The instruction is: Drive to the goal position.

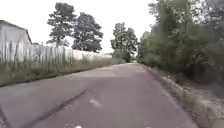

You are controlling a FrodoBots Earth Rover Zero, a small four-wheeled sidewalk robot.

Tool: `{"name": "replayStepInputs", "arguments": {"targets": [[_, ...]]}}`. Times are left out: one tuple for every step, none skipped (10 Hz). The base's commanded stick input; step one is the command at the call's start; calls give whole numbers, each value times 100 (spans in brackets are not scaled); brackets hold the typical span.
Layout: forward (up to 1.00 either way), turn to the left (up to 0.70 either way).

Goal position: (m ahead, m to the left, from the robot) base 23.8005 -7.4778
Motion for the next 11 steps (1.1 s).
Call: {"name": "replayStepInputs", "arguments": {"targets": [[100, -13], [100, -10], [100, -8], [100, -5], [100, -2], [100, 0], [100, 0], [100, 0], [100, 0], [100, 0], [100, 0]]}}
